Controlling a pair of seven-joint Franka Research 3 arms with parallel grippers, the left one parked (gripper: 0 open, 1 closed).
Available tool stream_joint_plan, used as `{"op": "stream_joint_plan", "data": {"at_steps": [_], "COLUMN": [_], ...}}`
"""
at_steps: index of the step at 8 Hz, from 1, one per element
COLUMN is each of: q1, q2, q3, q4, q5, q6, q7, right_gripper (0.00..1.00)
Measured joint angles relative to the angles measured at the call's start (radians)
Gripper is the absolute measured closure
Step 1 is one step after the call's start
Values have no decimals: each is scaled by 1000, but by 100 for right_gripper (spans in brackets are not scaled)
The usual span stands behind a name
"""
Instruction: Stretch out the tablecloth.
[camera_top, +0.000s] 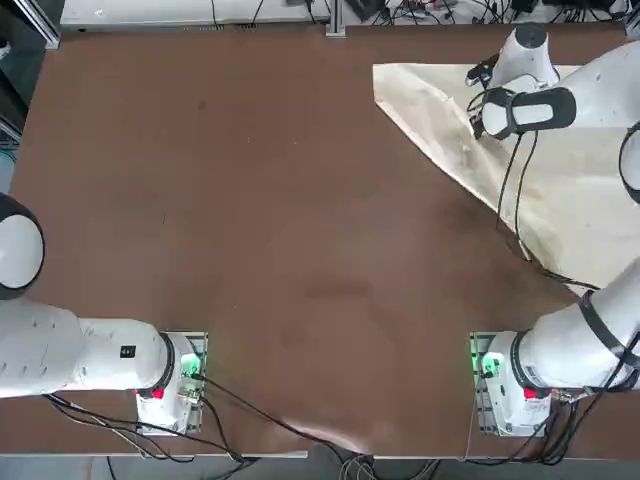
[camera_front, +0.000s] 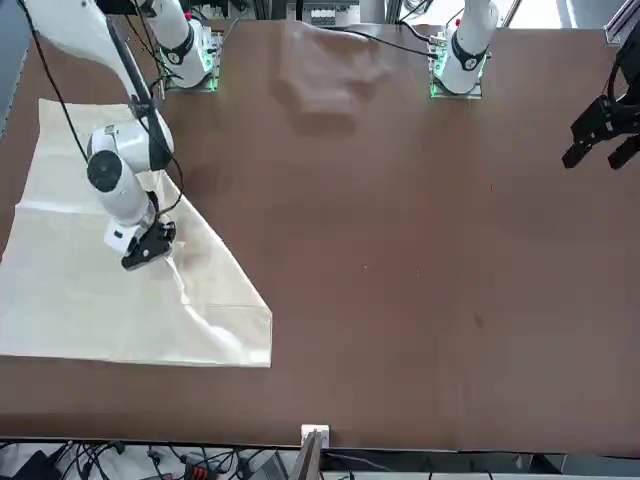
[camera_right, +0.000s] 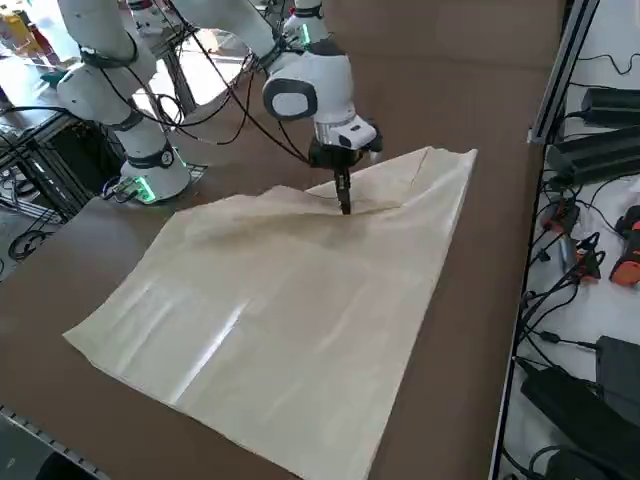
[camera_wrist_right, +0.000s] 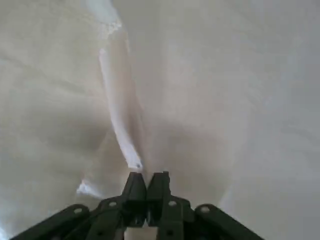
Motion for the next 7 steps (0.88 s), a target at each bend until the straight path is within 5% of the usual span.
{"op": "stream_joint_plan", "data": {"at_steps": [3, 7], "q1": [-54, -62], "q2": [73, 104], "q3": [0, 14], "q4": [86, 118], "q5": [0, 2], "q6": [0, -26], "q7": [-57, -29], "right_gripper": [85, 14]}}
